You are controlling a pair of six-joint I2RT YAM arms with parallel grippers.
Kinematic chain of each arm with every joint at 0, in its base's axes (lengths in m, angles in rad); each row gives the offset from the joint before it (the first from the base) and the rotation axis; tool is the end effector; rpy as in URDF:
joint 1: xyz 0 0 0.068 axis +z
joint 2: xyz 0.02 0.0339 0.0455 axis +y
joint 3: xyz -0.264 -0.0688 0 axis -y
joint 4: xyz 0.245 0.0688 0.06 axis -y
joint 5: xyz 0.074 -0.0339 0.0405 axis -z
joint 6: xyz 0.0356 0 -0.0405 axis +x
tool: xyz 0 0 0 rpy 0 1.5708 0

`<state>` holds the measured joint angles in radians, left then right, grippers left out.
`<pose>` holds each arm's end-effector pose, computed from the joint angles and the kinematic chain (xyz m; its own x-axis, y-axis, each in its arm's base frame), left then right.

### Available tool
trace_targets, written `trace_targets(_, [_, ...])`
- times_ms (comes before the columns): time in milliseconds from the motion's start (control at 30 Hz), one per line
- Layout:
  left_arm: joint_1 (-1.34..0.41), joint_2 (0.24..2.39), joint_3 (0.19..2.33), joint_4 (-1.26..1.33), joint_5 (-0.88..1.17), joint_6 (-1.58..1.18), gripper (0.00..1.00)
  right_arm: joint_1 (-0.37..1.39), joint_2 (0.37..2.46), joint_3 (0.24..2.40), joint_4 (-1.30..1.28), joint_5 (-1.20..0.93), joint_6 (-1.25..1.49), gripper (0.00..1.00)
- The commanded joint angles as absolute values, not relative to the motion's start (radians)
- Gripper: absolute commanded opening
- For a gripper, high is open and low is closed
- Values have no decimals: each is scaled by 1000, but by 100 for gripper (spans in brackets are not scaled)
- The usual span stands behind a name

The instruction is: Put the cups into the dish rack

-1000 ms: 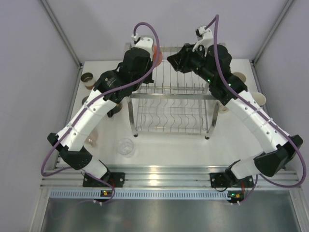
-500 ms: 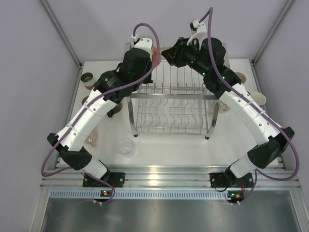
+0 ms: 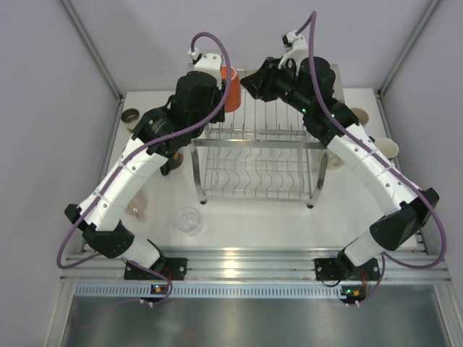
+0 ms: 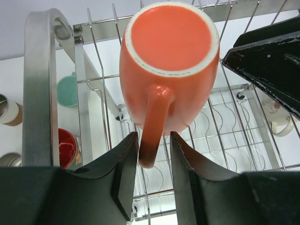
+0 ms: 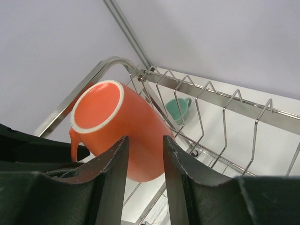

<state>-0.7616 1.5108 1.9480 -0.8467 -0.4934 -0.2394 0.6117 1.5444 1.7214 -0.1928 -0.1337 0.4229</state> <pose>0.2268 -0.1930 0.4932 -0.3495 0.0447 -0.9359 0.2166 0.9756 -0.0343 0.2862 0.2065 0.4779 -0.2902 0.2933 -0.9109 -0.6132 0.6738 0.4123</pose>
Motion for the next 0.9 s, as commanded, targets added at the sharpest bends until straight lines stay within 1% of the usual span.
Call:
trace_targets(0, [-758, 1490, 1960, -793, -505, -232, 39, 606, 1562, 1740, -155, -146, 426, 36])
trace_targets(100, [-758, 1490, 1980, -793, -494, -236, 41, 607, 1578, 1749, -163, -155, 436, 36])
trace_targets(233, [-758, 1491, 2023, -792, -503, -242, 47, 606, 1582, 1740, -146, -163, 454, 35])
trace_targets(267, [-758, 1491, 2032, -792, -505, -244, 51, 606, 1583, 1738, -141, -164, 459, 35])
trace_targets(367, [-756, 1482, 2054, -785, -499, -248, 57, 607, 1591, 1741, -133, -172, 469, 35])
trace_targets(400, [-758, 1477, 2057, -779, -494, -249, 61, 607, 1594, 1741, -129, -175, 474, 35])
trace_targets(500, [-759, 1454, 2054, -762, -474, -255, 67, 609, 1603, 1743, -117, -184, 489, 35])
trace_targets(600, [-758, 1434, 2049, -761, -474, -261, 71, 609, 1617, 1755, -115, -192, 495, 35])
trace_targets(633, [-758, 1433, 2048, -761, -477, -262, 74, 609, 1618, 1758, -114, -196, 495, 35])
trace_targets(667, [-758, 1422, 2045, -761, -486, -262, 80, 611, 1626, 1762, -114, -202, 495, 36])
trace_targets(733, [-758, 1411, 2034, -761, -497, -262, 83, 611, 1638, 1773, -117, -210, 500, 36])
trace_targets(867, [-758, 1385, 2026, -762, -492, -247, 86, 611, 1646, 1778, -104, -229, 505, 36])
